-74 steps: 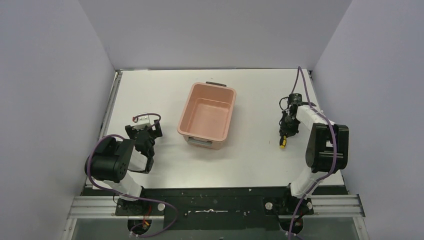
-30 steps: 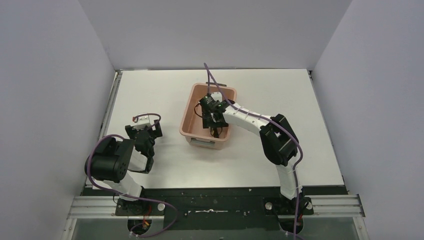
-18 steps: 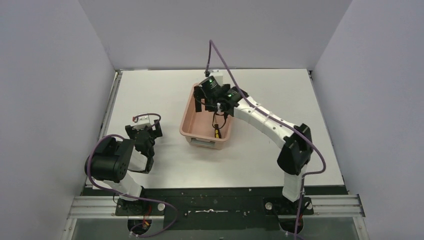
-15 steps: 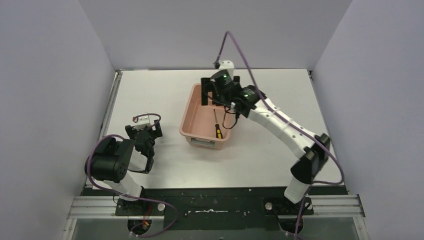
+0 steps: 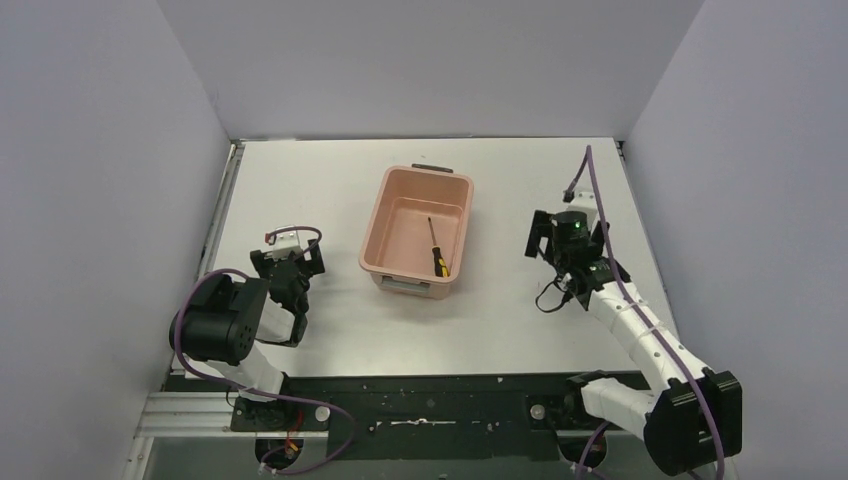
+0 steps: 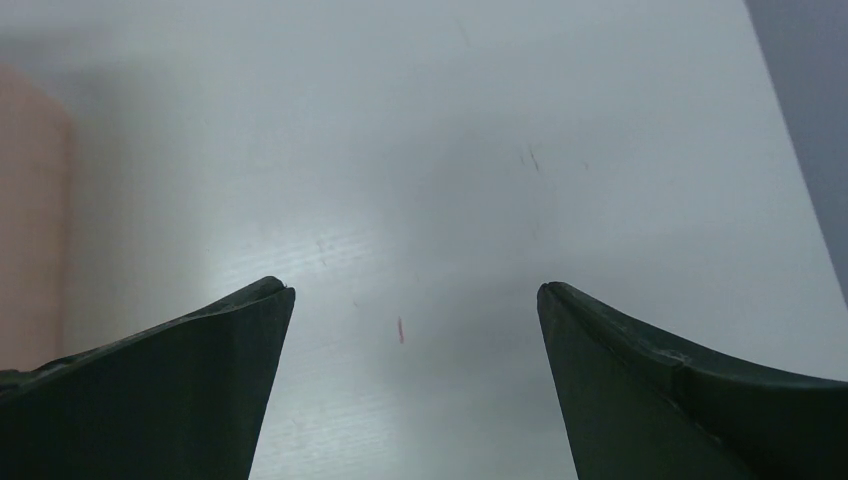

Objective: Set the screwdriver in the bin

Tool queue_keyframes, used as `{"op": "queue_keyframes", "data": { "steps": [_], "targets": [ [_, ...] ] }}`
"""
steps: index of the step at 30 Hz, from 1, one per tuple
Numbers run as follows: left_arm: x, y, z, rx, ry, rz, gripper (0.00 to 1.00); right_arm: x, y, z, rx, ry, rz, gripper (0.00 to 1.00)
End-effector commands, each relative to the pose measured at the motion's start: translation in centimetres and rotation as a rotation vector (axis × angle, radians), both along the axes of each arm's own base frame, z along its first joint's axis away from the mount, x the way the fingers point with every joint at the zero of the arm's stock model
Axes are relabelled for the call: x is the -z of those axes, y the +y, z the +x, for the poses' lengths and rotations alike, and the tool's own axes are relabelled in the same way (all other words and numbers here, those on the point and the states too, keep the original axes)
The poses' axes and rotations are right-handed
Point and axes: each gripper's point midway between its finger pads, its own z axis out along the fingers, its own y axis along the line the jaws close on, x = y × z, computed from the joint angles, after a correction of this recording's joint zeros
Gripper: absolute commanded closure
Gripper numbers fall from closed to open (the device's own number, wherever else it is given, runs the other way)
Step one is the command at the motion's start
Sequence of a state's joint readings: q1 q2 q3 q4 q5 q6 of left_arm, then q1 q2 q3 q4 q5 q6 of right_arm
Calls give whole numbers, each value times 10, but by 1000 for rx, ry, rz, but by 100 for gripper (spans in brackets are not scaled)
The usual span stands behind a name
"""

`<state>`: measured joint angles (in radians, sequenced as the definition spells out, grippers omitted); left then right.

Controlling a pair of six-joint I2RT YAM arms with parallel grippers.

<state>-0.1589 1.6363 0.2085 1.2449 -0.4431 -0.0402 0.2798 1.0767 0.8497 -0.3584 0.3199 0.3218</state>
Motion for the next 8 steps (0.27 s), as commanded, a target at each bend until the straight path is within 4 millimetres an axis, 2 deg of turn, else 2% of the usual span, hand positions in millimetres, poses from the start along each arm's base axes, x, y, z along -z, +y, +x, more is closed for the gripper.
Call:
{"op": "queue_keyframes", "data": {
  "steps": [1,5,8],
  "targets": [
    [-18,-1,9,9,-59,-10,3,26,-3,0,27,-47,40,0],
    [-17,-2,10,12,-56,-10,3,63,-5,-8,40,9,45,0],
    [-18,-1,10,14,-56,-12,3,73,-4,-10,38,30,46,0]
  ]
}}
